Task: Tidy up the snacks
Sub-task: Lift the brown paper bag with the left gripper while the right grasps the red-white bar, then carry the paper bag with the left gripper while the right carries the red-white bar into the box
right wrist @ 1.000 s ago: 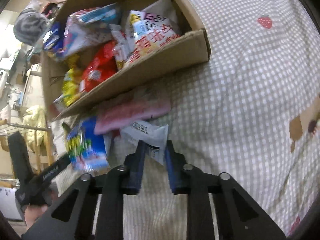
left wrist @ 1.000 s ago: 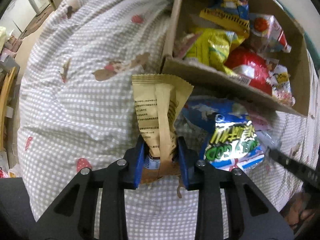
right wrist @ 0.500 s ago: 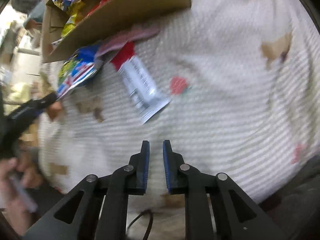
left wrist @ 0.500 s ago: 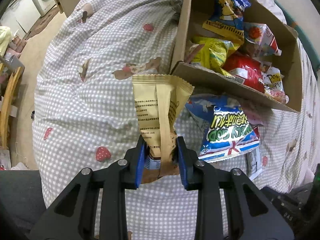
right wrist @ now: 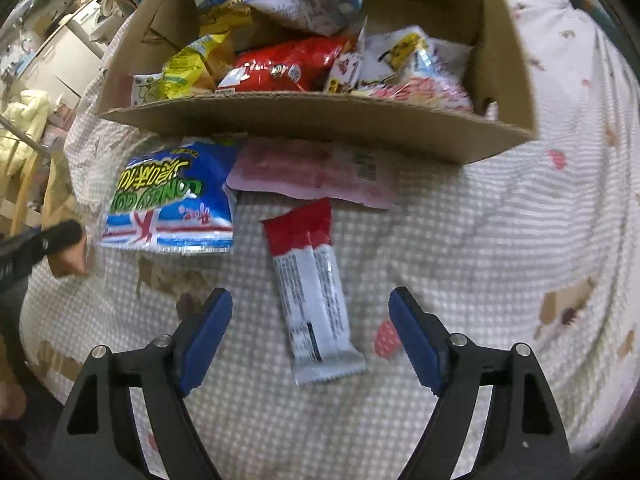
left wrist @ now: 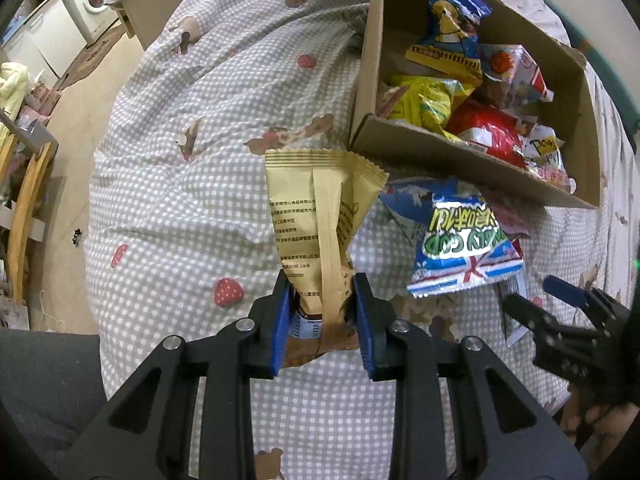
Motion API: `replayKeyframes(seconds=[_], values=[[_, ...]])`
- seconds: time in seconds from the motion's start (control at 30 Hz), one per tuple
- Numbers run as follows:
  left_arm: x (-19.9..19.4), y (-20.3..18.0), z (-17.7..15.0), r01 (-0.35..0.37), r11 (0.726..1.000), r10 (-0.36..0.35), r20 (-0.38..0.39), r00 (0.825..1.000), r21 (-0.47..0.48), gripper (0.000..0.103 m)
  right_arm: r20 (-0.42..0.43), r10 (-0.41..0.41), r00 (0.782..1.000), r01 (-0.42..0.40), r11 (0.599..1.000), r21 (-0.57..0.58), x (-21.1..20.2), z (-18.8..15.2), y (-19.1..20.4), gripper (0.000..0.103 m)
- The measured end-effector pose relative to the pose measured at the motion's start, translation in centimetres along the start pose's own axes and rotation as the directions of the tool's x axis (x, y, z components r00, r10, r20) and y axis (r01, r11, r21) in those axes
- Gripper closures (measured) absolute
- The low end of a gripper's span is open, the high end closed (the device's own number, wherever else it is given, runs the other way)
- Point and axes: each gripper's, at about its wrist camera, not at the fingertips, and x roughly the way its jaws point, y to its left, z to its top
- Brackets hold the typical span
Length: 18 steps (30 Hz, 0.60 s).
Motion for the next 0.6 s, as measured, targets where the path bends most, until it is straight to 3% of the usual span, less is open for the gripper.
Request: replayKeyframes(seconds=[0.07, 0.13, 0.2, 0.23, 0.33, 0.6], values=[[0.1, -0.2, -0.2, -0.01, 1.0, 0.01, 0.003, 1.0, 0.011, 0.078, -0.032, 0.032, 0.999, -0.031, 0.999, 0.014, 1.2, 0.1, -0.2, 0.029], [0.1, -0.5, -0.1, -0.019, 1.0, 0.019, 0.01, 1.0, 0.016, 0.078, -0.061, 0.062, 0.996, -0.06, 0.998, 0.036, 2.0, 0.1, -0.5, 0.044], [0.2, -0.7, 0.0, -0.021, 1.0, 0.021, 0.016, 1.0, 0.021, 0.078, -0.064, 0.028, 0.998, -0.028, 1.0, 0.006, 2.3, -0.3, -0.2, 0.052], [0.2, -0.8, 0.1, -0.02, 1.0, 0.019, 0.018, 1.0, 0.022, 0.078, -0.063, 0.012, 0.998, -0.013, 1.0, -0.005, 2.2, -0.7, 0.2, 0.065], [0.1, -0.9, 0.0, 0.012, 1.0, -0.013, 0.02, 1.0, 0.01, 0.078, -0.06, 0.052, 0.997, -0.05, 0.998, 0.031, 1.8, -1.3, -0.1, 0.068], [-0.8, -0.9, -0.1, -0.003, 1.0, 0.002, 0.069, 0.998, 0.019, 0.078, -0.046, 0.128, 0.991, -0.124, 0.989, 0.074, -1.7, -5.2, -1.4, 0.068]])
